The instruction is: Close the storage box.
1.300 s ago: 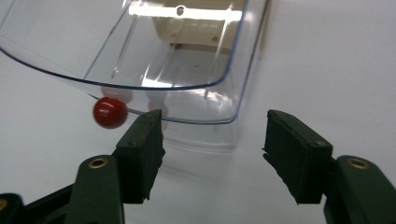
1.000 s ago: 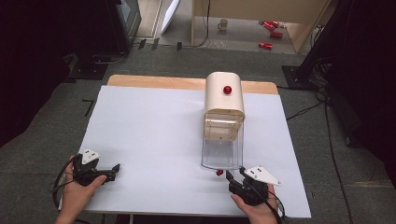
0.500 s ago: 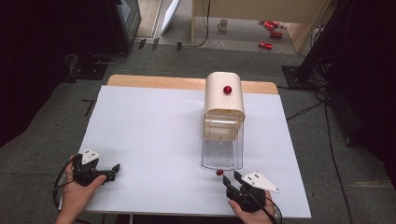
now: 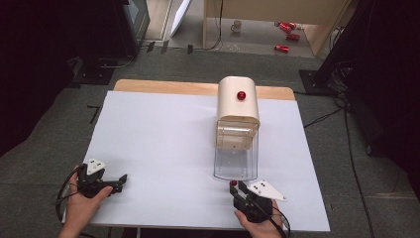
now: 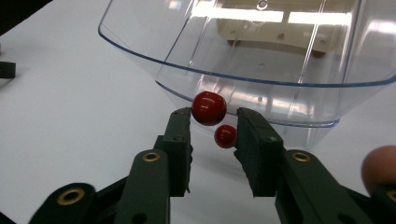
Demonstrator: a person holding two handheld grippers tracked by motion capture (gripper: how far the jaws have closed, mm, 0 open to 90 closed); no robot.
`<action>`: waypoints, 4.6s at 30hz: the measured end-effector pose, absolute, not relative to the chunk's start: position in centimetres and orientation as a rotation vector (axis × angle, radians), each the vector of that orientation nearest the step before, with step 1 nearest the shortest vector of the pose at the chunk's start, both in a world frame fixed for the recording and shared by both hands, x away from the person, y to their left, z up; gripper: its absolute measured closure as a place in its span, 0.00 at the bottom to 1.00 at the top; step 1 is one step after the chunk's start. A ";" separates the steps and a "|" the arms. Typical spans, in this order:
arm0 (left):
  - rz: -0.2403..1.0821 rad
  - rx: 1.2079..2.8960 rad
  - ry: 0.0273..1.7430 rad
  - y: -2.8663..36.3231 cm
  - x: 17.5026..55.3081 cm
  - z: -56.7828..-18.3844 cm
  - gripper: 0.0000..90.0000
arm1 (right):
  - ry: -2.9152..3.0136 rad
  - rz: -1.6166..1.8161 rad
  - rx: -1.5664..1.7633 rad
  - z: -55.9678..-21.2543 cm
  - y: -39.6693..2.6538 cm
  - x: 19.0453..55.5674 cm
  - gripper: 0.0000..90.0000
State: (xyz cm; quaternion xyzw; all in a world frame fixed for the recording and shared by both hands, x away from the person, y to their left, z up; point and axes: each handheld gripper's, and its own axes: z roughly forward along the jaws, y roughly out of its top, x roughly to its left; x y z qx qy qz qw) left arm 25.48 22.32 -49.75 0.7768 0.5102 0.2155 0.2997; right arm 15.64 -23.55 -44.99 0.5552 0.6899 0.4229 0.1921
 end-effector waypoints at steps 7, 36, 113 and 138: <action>0.573 2.065 1.354 22.3 25.4 -49.7 0.00 | 1.943 1.198 1.559 -45.2 -23.4 15.9 0.83; 0.572 2.061 1.356 22.3 25.1 -49.7 0.00 | 1.891 1.277 1.558 -41.0 -24.1 19.1 0.85; 0.569 2.058 1.358 22.3 25.1 -49.8 0.00 | 1.889 1.146 1.609 -43.1 -26.1 20.7 0.00; 0.567 2.059 1.358 22.3 25.1 -49.8 0.00 | 1.908 1.064 1.706 -46.9 -25.5 17.6 0.00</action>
